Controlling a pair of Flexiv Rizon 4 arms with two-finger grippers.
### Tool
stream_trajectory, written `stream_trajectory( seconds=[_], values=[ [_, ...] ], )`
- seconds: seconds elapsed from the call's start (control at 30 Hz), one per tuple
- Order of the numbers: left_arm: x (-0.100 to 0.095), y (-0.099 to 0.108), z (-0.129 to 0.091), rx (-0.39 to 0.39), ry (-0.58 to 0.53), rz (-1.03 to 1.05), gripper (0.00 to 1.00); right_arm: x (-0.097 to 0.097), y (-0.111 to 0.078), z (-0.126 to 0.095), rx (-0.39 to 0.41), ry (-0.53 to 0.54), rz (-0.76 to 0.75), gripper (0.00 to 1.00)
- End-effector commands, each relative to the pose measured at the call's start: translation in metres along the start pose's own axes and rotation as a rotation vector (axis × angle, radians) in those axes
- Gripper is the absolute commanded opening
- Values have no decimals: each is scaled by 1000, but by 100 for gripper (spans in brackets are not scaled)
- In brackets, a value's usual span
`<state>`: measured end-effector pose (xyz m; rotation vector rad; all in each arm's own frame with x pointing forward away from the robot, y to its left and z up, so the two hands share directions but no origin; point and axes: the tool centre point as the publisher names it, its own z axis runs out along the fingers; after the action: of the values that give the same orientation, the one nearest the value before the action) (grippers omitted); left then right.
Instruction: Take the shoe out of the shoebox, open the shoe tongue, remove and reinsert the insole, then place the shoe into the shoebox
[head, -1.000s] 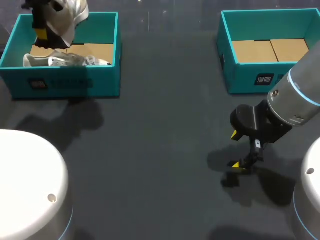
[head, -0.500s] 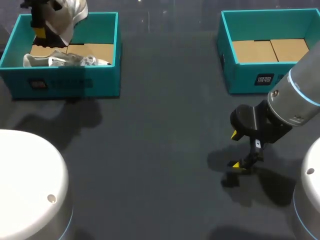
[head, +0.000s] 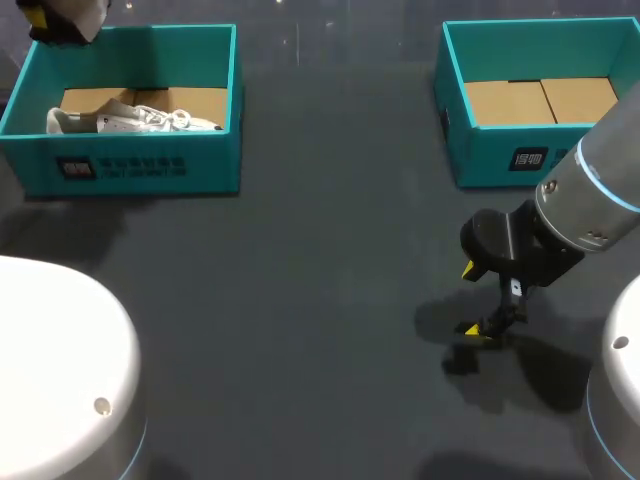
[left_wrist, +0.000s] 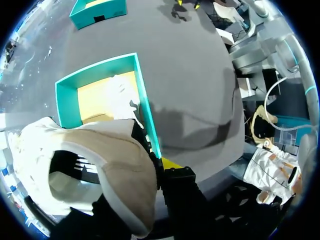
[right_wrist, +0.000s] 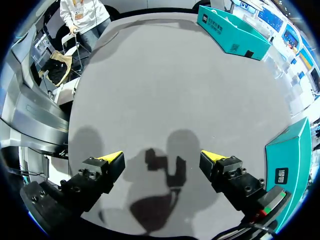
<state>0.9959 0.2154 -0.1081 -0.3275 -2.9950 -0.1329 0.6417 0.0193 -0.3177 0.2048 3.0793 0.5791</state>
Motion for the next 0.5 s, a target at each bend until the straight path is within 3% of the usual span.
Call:
stream_trajectory(
  seconds=[0.03,0.3,0.37,0.43,0.5],
  values=[
    [-31,20,6,10,19,25,0,2,-1,0,1,-4,0,100],
    [-64,53,19,27,15,241,0,2,-1,0,1,-4,0,100],
    [-69,63,22,13,1,394,0,2,-1,0,1,-4,0,100],
    [-71,75,27,-65,-25,608,0,2,-1,0,1,-4,0,100],
    [-71,75,27,-65,-25,608,0,2,-1,0,1,-4,0,100]
  ],
)
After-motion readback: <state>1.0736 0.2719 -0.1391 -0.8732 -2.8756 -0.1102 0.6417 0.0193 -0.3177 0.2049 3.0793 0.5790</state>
